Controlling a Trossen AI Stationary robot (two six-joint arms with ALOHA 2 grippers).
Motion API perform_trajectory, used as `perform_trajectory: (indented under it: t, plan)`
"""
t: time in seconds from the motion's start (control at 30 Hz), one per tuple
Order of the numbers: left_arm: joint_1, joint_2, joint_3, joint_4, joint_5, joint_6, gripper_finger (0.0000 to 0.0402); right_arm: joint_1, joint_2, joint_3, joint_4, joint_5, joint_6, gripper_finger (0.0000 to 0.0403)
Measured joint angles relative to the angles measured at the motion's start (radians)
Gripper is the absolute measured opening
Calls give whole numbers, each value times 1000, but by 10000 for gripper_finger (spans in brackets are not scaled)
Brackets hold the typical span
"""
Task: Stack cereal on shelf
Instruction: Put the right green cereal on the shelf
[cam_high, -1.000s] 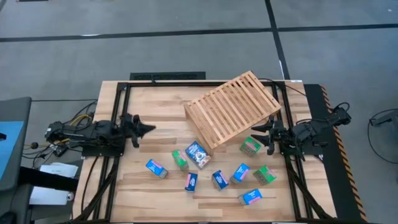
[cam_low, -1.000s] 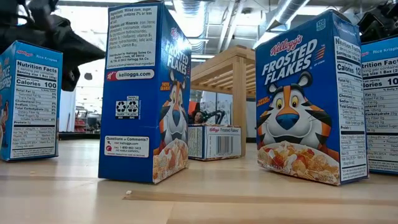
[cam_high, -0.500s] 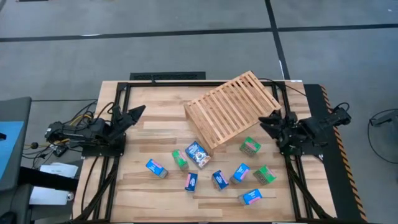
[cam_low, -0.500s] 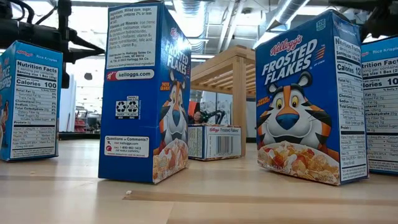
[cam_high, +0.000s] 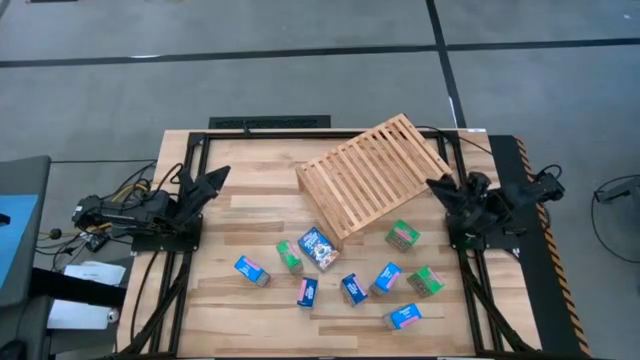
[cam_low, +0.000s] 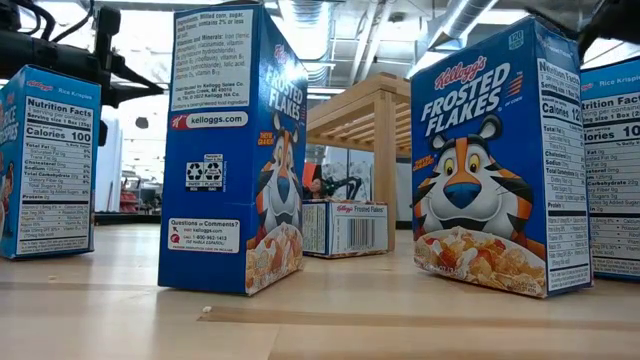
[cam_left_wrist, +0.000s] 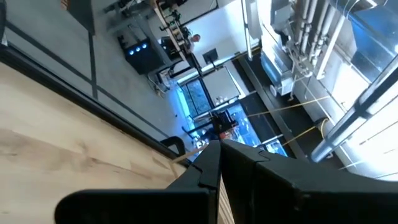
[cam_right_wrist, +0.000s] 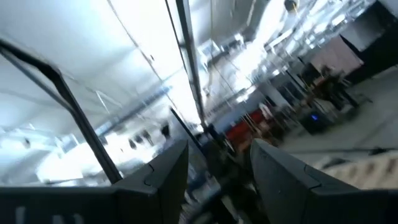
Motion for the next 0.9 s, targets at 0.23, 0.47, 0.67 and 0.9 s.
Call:
perform_trajectory:
  t: [0.23, 0.47, 0.67, 0.9]
  plan:
    - [-1, 0, 0, 60, 43, -56, 7, 0, 0, 54, 138, -91, -66, 200]
    - [0, 0, 1, 275, 96, -26, 26, 0, 1, 276, -51, -165, -205, 200]
    - [0, 0, 1, 428, 87, 19, 27, 0, 2, 440, -170, -200, -396, 200]
    - [0, 1, 30, 467, 69, 42, 27, 0, 2, 521, -169, -307, -521, 200]
